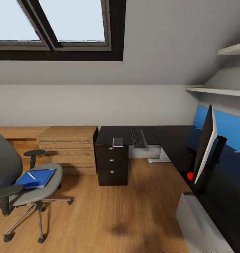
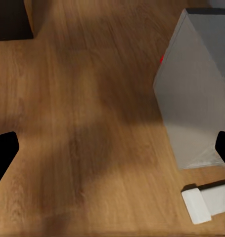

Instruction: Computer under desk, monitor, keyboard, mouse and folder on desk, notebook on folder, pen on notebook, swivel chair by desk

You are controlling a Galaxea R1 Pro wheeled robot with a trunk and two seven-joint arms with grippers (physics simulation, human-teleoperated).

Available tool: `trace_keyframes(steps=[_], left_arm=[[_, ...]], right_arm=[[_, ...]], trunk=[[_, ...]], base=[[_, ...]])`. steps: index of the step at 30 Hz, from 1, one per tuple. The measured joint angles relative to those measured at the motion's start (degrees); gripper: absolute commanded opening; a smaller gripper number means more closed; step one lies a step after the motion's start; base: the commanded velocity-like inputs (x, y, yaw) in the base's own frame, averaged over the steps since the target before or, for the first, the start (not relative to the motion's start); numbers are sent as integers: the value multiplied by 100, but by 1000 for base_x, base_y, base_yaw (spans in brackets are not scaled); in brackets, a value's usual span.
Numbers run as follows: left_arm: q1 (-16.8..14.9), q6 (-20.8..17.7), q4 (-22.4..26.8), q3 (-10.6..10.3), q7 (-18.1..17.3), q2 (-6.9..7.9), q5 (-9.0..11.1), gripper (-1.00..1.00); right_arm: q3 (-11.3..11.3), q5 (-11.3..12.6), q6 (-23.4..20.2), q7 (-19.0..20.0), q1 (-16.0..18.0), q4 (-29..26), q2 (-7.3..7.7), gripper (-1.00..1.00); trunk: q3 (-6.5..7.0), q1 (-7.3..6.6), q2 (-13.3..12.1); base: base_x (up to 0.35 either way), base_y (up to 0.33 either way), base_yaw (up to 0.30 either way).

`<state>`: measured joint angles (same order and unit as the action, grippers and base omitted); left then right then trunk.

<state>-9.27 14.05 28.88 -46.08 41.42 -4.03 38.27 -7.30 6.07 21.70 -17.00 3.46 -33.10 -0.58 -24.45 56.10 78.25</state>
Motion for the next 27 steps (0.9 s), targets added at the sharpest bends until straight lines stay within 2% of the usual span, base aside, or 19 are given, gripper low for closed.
trace_keyframes(steps=[10,16,19,23,27], left_arm=[[-1,134,-33,37,10,5,28,100],[-2,117,-311,59,5,16,46,100],[-5,112,-372,65,-13,30,142,100],[-6,108,-393,83,-217,57,304,100],[-4,103,-482,208,-686,153,590,100]], right_arm=[[-18,-22,9,5,1,152,-80,100],[-26,-19,7,5,1,159,-85,100],[-24,-17,3,5,1,167,-83,100],[-24,-17,6,5,1,168,-86,100],[-22,-17,9,5,1,170,-76,100]], trunk=[[189,-220,-401],[297,-352,-642],[351,-418,-762],[423,-506,-923],[495,-594,-1083]], base=[[-2,0,-17],[0,0,0],[0,0,0],[0,0,0],[0,0,0]])
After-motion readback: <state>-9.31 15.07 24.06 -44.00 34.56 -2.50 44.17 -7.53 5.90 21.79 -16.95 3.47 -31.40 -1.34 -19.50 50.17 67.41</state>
